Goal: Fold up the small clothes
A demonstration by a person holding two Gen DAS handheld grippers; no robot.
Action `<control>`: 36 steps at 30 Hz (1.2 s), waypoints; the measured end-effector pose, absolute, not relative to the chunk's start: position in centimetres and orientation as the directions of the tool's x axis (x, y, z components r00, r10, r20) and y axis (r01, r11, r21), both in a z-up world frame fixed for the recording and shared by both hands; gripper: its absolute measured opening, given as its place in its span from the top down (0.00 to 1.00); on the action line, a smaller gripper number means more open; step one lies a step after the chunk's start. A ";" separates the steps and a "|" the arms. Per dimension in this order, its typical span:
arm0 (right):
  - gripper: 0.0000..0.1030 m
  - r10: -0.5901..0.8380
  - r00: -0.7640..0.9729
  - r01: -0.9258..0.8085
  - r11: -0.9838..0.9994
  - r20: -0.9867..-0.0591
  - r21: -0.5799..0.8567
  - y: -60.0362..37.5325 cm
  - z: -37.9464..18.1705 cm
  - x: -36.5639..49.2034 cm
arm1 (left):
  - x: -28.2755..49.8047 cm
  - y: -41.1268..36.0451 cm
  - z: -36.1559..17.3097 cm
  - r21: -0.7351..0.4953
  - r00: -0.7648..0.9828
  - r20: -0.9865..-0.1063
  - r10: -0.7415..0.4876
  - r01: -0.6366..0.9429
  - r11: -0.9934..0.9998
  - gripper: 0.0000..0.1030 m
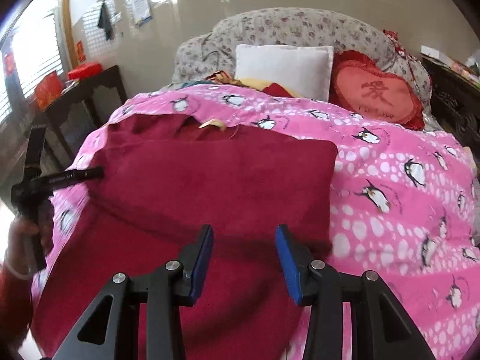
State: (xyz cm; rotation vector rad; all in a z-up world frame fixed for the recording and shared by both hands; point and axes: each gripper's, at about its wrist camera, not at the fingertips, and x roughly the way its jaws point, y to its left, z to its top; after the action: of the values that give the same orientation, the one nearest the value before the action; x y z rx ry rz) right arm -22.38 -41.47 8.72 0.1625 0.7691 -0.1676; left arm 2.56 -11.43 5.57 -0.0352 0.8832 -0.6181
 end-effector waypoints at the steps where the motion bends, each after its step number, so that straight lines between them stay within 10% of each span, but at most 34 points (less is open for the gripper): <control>1: 0.60 -0.084 0.700 0.197 0.977 -0.709 0.078 -41.0 8.7 -23.2 | 1.5 -10.9 5.9 -0.268 0.477 -0.707 -0.522 0.503 0.822 0.51; 18: 0.54 0.186 0.643 0.222 0.883 -0.743 0.413 -39.6 1.9 -36.9 | -10.2 -2.0 2.6 -0.414 0.262 -0.776 -0.574 0.475 0.777 0.35; 22: 0.92 0.135 0.686 0.199 0.910 -0.715 0.363 -37.7 1.2 -37.1 | -11.4 -1.8 2.4 -0.406 0.291 -0.769 -0.569 0.466 0.786 0.35; 30: 0.93 0.021 0.701 0.245 0.932 -0.713 0.268 -38.3 2.8 -39.0 | -13.5 -1.1 2.1 -0.408 0.277 -0.770 -0.575 0.480 0.777 0.35; 34: 0.87 0.066 0.688 0.242 0.918 -0.722 0.314 -38.4 2.1 -39.0 | -14.6 -0.6 2.2 -0.413 0.261 -0.772 -0.580 0.487 0.769 0.35; 36: 0.59 0.132 0.712 0.226 0.887 -0.690 0.403 -39.0 2.4 -40.6 | -15.4 -0.3 2.3 -0.416 0.244 -0.773 -0.585 0.501 0.759 0.35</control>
State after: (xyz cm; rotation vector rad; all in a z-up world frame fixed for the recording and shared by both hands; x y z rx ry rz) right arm -40.55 -38.98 2.40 0.4905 0.7851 -0.0542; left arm -15.40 -0.26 2.33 -0.0886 1.0966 -0.7430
